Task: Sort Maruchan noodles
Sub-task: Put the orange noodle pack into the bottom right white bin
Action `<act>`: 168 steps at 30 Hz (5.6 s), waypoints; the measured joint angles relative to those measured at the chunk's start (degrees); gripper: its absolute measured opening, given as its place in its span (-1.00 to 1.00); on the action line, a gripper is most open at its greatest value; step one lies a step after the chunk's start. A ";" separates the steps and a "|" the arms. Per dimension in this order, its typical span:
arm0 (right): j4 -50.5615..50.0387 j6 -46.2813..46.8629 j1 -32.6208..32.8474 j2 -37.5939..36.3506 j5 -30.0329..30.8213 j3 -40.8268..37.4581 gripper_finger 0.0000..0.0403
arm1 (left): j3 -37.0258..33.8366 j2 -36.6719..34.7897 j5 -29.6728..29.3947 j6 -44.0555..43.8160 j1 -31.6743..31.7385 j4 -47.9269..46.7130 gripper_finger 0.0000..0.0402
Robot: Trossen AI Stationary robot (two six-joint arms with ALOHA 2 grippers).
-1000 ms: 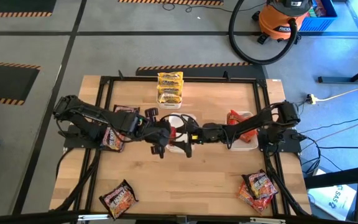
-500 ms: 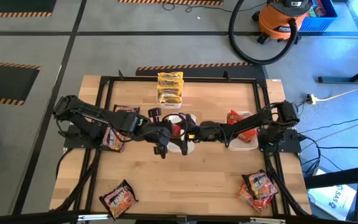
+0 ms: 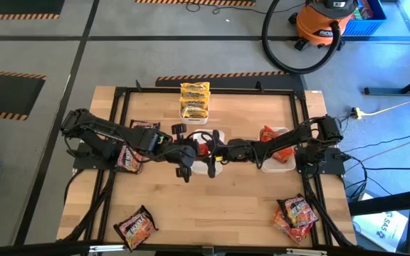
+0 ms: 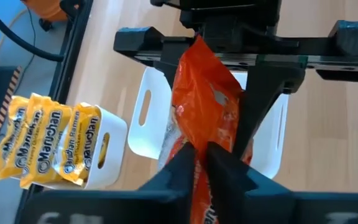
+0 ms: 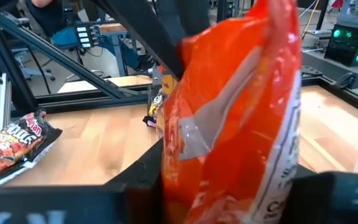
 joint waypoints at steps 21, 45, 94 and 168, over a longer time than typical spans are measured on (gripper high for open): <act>-18.74 -5.19 4.89 -25.16 13.12 -9.90 -0.36 | -22.65 -23.32 -6.14 9.42 -1.09 17.00 -0.37; -20.30 -2.54 4.96 -32.83 10.34 -16.20 -0.35 | -42.45 -24.17 -3.86 7.39 3.29 44.64 -0.18; 15.15 -15.16 4.90 -13.60 -4.01 -12.79 -0.34 | -42.49 -9.70 20.98 12.52 4.25 80.50 -0.03; -82.70 -5.96 4.65 -4.28 5.41 40.76 0.39 | -42.51 -11.69 12.66 12.29 5.16 65.17 -0.48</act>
